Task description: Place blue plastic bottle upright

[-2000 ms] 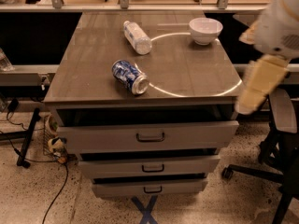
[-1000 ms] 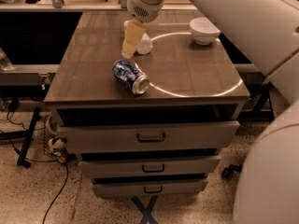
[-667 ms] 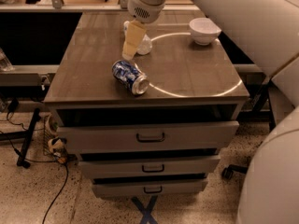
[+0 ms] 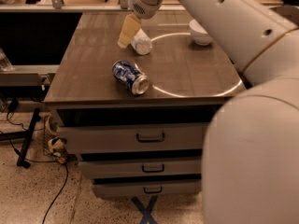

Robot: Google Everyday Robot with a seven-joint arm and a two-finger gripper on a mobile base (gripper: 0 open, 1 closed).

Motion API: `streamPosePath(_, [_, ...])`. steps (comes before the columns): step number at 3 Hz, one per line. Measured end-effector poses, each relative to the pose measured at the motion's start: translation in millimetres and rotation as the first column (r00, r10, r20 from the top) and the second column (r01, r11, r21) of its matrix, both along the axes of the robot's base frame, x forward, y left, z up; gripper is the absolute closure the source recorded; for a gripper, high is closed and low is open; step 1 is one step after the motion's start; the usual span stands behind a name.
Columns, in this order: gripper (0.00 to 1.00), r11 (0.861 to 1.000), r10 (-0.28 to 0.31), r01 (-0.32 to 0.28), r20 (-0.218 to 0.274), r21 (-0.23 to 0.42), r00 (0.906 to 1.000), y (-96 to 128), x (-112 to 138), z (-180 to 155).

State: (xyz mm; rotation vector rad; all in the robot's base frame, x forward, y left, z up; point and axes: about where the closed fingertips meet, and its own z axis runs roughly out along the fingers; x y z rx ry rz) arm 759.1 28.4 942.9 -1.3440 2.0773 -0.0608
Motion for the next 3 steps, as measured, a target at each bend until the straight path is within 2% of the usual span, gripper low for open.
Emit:
streamPosePath(1, [0.0, 0.988, -0.117, 0.114, 0.022, 0.108, 0.9929, 1.5, 56.1, -8.1])
streamPosePath(2, [0.0, 0.941, -0.275, 0.277, -0.04, 0.196, 0.9607, 4.6, 102.7, -36.5])
streamPosePath(3, [0.0, 0.904, -0.348, 0.362, -0.101, 0.226, 0.9319, 7.8, 118.3, -54.2])
